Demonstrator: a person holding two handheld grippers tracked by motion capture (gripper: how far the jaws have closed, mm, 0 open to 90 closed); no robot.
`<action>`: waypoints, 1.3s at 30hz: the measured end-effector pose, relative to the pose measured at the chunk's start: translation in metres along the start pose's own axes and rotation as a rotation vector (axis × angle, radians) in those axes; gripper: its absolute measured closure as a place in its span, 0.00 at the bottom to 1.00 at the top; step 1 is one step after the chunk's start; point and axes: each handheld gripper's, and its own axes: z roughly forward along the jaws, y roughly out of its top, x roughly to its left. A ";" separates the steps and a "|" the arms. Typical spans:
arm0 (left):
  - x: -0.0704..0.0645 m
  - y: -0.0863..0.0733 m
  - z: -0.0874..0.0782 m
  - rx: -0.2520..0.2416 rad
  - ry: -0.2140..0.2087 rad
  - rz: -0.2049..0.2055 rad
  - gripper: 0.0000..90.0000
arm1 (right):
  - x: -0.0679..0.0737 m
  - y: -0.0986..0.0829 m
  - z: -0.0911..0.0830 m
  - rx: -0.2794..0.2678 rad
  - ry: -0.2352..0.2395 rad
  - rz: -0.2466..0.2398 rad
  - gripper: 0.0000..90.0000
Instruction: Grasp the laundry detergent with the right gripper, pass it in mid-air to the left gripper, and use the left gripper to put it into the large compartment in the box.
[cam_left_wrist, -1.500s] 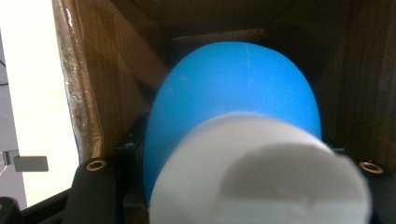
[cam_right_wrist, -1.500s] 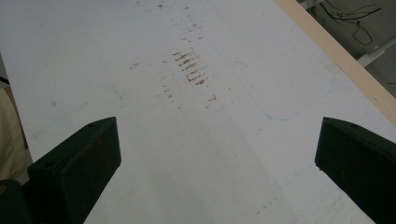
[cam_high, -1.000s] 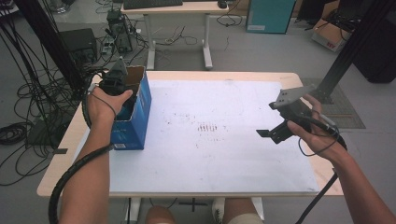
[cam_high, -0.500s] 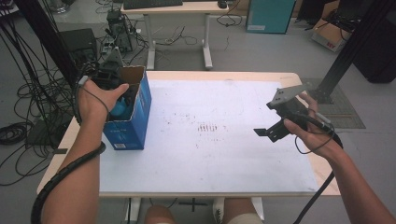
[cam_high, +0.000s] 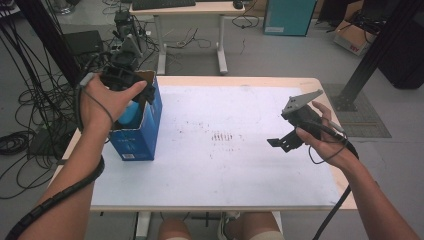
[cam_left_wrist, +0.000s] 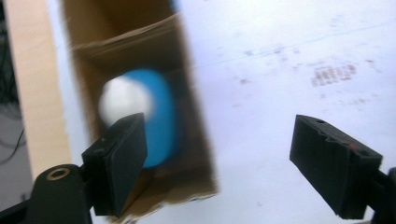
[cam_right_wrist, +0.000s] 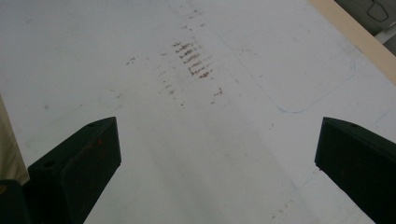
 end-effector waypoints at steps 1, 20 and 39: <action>-0.008 0.003 0.001 -0.001 -0.004 0.021 0.19 | 0.000 0.000 0.001 0.001 -0.003 -0.002 0.00; -0.076 0.024 0.059 0.002 -0.062 0.201 0.10 | -0.026 -0.004 0.019 0.062 -0.019 0.049 0.00; -0.081 0.029 0.076 -0.006 -0.067 0.204 0.10 | -0.029 0.001 0.037 0.074 0.008 0.058 0.00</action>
